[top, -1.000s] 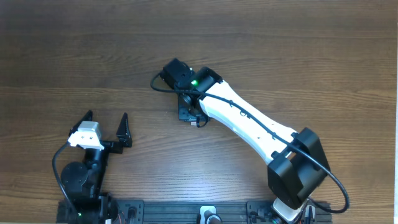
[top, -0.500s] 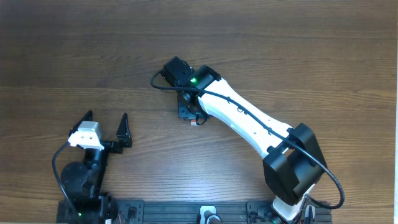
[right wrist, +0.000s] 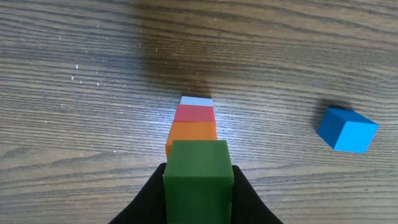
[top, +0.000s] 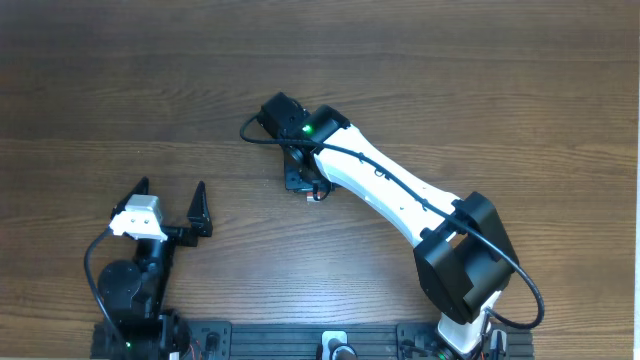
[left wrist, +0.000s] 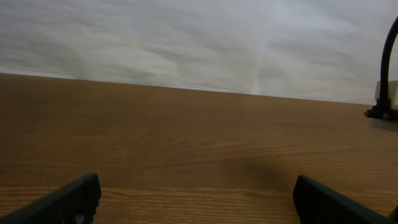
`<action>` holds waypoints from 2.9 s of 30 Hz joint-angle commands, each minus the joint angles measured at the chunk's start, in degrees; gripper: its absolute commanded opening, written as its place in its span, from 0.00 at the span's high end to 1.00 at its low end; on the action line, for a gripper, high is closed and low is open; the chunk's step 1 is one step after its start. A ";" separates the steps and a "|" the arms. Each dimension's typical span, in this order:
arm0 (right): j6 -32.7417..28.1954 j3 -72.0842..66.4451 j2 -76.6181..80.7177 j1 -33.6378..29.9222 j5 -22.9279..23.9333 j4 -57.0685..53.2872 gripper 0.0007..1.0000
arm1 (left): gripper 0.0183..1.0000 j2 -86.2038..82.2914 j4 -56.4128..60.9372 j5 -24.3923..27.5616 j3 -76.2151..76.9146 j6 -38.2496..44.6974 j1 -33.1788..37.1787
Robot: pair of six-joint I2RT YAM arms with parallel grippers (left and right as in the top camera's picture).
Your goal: Stack Cubes
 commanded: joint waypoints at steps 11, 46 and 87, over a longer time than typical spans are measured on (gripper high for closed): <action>0.09 0.87 0.63 -0.46 -0.33 0.35 0.75 | 0.00 -0.24 -0.04 0.72 -0.26 0.85 -0.24; -4.57 -7.43 -21.79 -11.21 3.54 -9.33 0.01 | 0.00 -0.24 -0.04 0.72 -0.26 0.85 -0.24; -9.11 -31.01 -8.55 -16.63 -0.26 21.38 0.28 | 0.00 -0.24 -0.04 0.72 -0.26 0.85 -0.24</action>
